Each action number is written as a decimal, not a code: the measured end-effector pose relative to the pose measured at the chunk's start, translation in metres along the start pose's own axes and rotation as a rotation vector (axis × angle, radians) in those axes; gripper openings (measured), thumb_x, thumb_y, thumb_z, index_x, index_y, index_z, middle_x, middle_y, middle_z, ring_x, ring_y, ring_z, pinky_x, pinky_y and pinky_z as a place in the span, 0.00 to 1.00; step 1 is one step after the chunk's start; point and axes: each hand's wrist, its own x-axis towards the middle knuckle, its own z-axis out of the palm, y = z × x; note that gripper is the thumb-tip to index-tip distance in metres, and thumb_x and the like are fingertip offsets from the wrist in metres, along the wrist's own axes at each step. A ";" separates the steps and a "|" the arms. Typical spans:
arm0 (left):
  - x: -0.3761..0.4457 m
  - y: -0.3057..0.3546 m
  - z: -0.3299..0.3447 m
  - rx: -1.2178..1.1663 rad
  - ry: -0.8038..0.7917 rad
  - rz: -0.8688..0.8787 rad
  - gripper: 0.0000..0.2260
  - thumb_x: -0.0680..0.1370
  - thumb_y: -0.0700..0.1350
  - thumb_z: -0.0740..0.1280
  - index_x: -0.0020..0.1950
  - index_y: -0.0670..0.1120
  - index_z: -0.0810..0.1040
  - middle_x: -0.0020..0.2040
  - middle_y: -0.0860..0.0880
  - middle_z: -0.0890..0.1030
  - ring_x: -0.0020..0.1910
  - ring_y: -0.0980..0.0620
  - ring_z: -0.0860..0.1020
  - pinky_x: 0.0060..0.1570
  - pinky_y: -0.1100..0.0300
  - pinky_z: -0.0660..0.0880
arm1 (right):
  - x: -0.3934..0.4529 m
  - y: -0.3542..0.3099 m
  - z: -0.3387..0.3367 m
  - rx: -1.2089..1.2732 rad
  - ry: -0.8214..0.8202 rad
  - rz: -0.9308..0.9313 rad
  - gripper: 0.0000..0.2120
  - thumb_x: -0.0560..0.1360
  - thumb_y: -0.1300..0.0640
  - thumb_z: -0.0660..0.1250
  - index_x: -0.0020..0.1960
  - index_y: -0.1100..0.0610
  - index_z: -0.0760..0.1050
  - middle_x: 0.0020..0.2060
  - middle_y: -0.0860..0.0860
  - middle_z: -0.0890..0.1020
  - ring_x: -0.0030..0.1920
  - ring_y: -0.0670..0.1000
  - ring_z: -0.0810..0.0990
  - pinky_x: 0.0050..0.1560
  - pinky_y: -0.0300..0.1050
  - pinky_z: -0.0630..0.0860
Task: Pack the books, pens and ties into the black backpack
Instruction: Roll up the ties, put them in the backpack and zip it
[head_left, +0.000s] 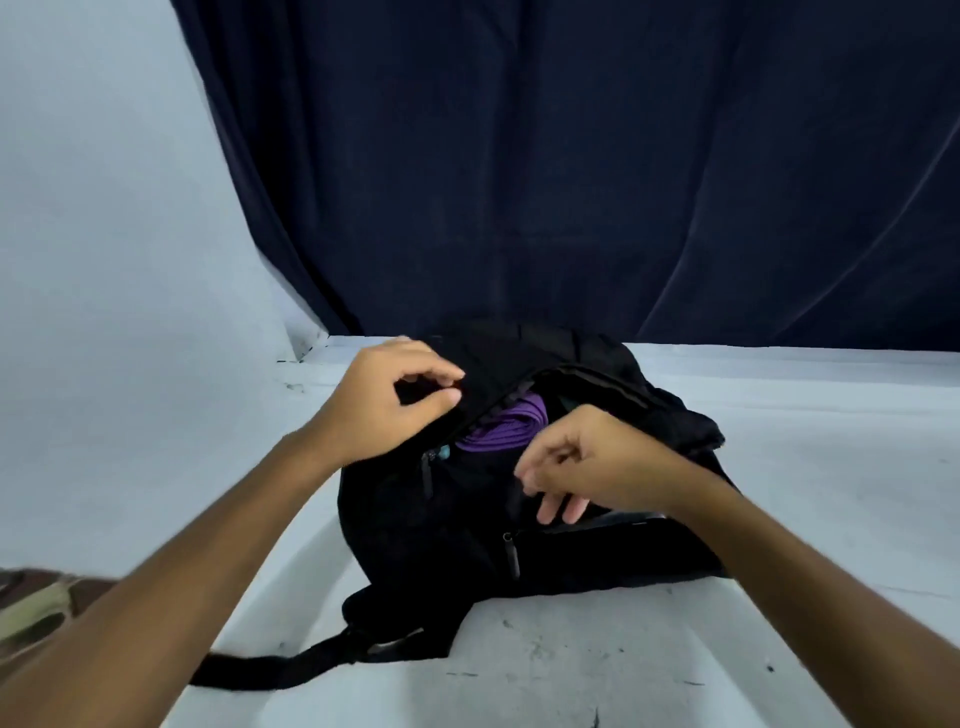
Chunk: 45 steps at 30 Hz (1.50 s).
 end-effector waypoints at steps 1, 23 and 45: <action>-0.019 -0.010 -0.007 0.035 0.002 -0.008 0.13 0.72 0.51 0.69 0.52 0.46 0.85 0.48 0.54 0.83 0.51 0.56 0.79 0.55 0.63 0.74 | 0.006 -0.001 0.019 0.009 0.008 -0.001 0.05 0.76 0.63 0.67 0.43 0.59 0.81 0.36 0.56 0.84 0.36 0.54 0.86 0.32 0.42 0.80; -0.095 -0.057 -0.008 -0.017 -0.130 -0.157 0.20 0.73 0.51 0.68 0.65 0.53 0.77 0.62 0.55 0.79 0.68 0.56 0.70 0.69 0.65 0.64 | 0.058 -0.014 0.110 -0.433 0.396 0.053 0.22 0.77 0.46 0.65 0.29 0.54 0.66 0.26 0.48 0.71 0.34 0.52 0.74 0.37 0.44 0.67; -0.083 -0.065 -0.010 0.297 -0.110 0.176 0.22 0.78 0.60 0.63 0.45 0.45 0.87 0.64 0.51 0.78 0.68 0.46 0.68 0.66 0.59 0.66 | -0.026 0.052 -0.036 -0.609 0.439 0.180 0.17 0.75 0.47 0.69 0.28 0.46 0.73 0.30 0.49 0.79 0.38 0.53 0.77 0.41 0.47 0.72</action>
